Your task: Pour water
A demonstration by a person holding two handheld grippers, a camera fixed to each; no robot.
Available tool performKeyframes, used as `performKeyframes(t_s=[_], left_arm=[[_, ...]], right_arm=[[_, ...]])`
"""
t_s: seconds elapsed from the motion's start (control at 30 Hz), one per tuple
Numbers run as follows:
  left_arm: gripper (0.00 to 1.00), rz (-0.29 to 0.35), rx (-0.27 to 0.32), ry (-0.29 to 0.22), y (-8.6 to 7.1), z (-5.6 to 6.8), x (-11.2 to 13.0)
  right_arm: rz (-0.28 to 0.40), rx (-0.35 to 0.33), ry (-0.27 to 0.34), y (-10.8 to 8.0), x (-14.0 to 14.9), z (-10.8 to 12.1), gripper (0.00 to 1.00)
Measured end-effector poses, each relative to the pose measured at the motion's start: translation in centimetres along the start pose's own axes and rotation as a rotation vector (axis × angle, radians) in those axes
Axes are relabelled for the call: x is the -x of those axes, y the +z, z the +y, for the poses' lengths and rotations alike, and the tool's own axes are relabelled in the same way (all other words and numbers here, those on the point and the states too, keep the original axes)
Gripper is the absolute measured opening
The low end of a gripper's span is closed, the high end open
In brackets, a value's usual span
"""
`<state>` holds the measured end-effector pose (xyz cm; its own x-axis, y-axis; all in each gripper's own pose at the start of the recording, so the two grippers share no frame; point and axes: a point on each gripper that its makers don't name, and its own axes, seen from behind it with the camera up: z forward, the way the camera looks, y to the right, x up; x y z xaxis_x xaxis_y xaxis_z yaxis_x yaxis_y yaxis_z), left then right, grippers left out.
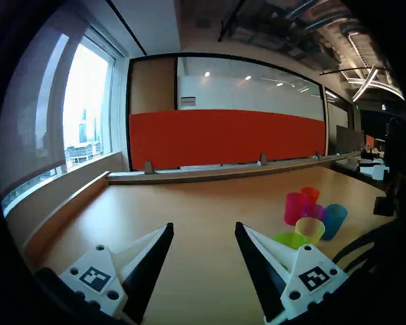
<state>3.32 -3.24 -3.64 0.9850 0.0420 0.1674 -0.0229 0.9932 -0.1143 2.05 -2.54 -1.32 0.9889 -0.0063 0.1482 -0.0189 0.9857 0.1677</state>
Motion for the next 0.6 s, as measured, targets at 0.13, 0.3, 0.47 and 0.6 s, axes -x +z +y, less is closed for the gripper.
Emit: performKeyframes(t_s=[0.13, 0.3, 0.47, 0.6], left_arm=[[0.84, 0.038, -0.019, -0.01, 0.1, 0.3, -1.0], [0.84, 0.082, -0.036, -0.029, 0.3, 1.0, -2.2], [0.84, 0.109, -0.043, -0.037, 0.8, 1.5, -3.0], [0.84, 0.135, -0.045, -0.051, 1.2, 2.1, -3.7]], right_arm=[[0.04, 0.057, -0.003, -0.1, -1.0, 0.7, 0.96], [0.091, 0.113, 0.002, -0.4, -2.4, 1.6, 0.96], [0.133, 0.152, 0.005, -0.7, -3.6, 2.2, 0.96], [0.148, 0.181, 0.002, -0.7, -4.0, 2.8, 0.96]])
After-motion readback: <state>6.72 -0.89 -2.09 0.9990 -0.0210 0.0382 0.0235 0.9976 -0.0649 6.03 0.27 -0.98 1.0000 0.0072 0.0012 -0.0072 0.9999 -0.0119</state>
